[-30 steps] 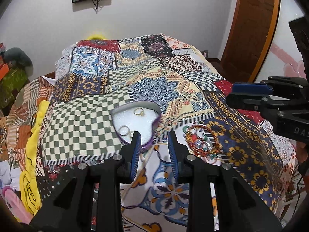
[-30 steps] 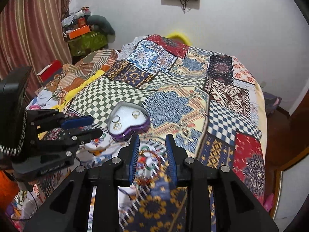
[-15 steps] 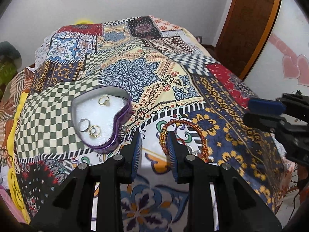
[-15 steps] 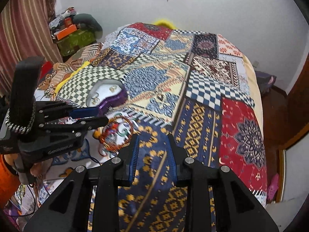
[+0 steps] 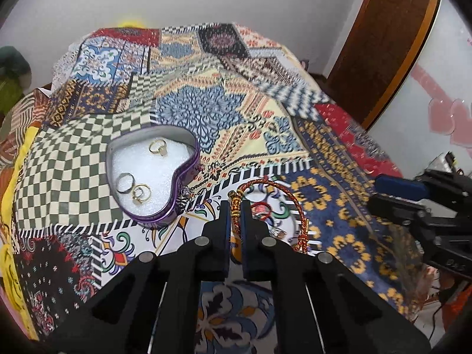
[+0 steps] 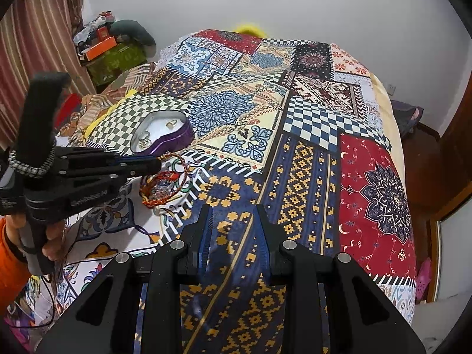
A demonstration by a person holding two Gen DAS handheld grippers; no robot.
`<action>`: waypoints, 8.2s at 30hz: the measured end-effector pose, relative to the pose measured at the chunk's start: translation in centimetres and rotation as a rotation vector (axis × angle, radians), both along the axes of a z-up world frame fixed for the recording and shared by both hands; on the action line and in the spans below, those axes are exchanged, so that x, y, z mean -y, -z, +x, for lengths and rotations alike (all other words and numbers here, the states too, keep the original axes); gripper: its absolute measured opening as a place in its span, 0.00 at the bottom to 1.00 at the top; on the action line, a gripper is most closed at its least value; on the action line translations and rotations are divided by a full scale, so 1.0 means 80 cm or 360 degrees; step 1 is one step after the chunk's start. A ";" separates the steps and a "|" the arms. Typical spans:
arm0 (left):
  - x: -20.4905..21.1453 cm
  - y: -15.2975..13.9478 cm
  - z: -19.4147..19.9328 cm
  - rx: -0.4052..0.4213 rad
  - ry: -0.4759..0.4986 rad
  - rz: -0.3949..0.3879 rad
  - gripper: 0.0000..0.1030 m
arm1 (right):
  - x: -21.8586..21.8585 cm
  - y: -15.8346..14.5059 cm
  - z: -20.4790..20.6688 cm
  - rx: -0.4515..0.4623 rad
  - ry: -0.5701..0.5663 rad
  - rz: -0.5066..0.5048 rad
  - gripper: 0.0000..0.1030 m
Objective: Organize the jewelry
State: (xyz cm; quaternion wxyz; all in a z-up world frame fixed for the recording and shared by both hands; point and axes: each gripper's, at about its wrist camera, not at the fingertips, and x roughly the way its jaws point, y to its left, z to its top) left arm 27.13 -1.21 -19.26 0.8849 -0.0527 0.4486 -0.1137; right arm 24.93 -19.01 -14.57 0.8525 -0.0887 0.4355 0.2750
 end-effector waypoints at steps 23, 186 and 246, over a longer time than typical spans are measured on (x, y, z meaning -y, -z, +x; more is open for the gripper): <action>-0.077 -0.004 -0.078 0.0101 -0.0140 0.0103 0.04 | -0.090 0.034 0.005 -0.0089 -0.0198 -0.0093 0.24; -0.057 0.062 0.063 -0.0110 -0.0003 0.0057 0.28 | -0.109 0.053 0.018 0.0034 -0.0438 -0.0222 0.08; -0.124 -0.029 0.032 0.0248 -0.0170 0.0095 0.12 | -0.194 -0.007 0.101 0.0084 -0.0322 0.0077 0.07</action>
